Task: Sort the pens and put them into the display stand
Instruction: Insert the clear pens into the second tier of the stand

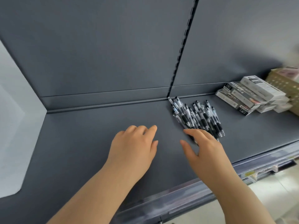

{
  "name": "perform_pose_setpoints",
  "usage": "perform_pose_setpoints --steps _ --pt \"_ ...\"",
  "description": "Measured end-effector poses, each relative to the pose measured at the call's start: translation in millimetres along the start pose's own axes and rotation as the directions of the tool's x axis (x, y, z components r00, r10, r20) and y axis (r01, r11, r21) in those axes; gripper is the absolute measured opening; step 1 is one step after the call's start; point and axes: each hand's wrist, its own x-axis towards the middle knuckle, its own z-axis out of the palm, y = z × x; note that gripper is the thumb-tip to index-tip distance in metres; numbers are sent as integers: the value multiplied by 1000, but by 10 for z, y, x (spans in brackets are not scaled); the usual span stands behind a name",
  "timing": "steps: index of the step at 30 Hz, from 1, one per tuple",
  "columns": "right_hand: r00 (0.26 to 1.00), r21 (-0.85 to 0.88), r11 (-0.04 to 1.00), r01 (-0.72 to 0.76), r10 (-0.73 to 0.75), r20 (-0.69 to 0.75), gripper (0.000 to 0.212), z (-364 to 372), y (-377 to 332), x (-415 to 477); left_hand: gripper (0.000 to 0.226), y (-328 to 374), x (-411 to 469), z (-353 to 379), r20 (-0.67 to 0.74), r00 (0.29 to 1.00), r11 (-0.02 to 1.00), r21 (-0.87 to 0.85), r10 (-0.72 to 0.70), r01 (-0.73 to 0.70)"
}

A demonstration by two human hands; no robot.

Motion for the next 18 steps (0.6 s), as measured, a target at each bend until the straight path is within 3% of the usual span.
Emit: perform_pose_setpoints --steps 7,11,14,18 --pt "999 32 999 21 -23 36 36 -193 827 587 31 591 605 342 92 994 998 33 -60 58" --pt "1000 67 998 17 -18 20 26 -403 1339 921 26 1012 989 486 151 962 973 50 -229 224" --pt "996 14 1000 -23 21 87 22 -447 1668 1163 19 1148 1174 685 245 880 913 95 -407 396" --pt "969 -53 999 -11 24 247 21 -414 1946 1357 2 1229 1286 871 345 718 796 210 -604 568"
